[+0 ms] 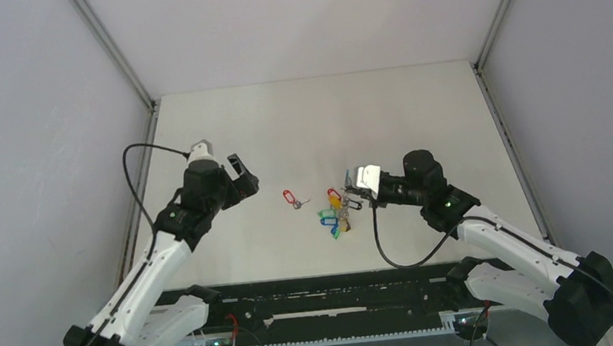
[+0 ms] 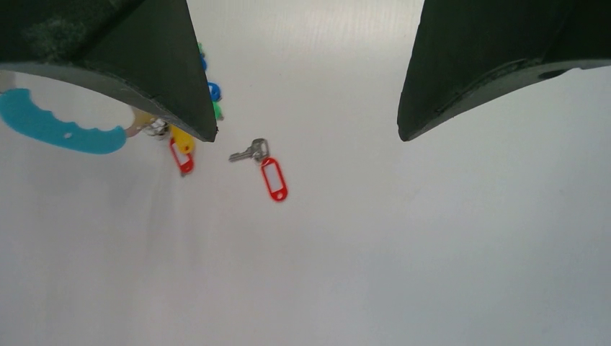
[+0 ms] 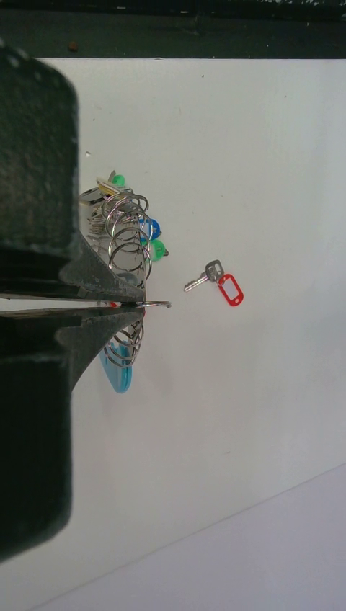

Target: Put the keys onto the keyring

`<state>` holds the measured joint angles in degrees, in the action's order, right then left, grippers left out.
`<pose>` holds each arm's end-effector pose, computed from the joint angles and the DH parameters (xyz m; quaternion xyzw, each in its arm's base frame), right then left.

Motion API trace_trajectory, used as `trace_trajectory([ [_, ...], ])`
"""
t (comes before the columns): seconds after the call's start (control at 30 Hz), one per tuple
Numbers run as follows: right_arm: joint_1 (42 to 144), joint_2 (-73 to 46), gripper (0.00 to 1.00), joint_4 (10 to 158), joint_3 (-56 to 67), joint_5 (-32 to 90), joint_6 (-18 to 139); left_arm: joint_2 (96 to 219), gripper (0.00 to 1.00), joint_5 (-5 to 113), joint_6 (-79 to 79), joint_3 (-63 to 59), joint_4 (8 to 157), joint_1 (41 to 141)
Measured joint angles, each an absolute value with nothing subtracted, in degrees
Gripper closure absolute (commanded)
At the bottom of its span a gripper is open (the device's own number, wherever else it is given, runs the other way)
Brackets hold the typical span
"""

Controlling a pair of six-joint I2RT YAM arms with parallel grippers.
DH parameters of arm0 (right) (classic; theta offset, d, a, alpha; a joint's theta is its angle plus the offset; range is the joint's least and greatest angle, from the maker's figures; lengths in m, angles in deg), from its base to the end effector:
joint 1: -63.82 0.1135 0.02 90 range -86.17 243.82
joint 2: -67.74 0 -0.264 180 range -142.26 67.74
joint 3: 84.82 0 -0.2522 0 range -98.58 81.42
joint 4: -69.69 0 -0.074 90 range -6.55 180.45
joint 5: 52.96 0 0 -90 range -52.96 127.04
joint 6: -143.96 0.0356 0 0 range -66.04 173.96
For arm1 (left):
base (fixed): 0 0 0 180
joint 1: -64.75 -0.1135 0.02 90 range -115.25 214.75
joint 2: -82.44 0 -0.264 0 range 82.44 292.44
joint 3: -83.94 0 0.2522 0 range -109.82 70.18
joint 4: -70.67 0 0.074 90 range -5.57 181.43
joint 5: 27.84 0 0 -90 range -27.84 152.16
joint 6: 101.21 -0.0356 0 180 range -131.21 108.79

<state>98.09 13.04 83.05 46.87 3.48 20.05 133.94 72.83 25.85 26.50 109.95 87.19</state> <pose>0.1671 0.1377 0.2659 -0.5765 0.5554 0.2379 0.5501 0.1851 -0.0693 0.2863 -0.1553 0.8637 -0.1634 0.4508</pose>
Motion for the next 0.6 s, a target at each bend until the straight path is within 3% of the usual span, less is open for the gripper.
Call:
trace_trajectory([
  [0.17,98.72,13.07,1.00,83.33,46.87,4.03,19.79,144.50,0.00,72.22,25.74,22.85,114.30,87.30],
  [0.4,98.96,13.33,1.00,83.75,46.87,4.82,19.24,156.19,0.16,70.65,25.02,17.43,116.33,90.90],
  [0.6,98.96,13.33,1.00,84.43,46.87,5.14,18.87,168.48,0.23,68.48,10.98,6.43,118.06,95.25],
])
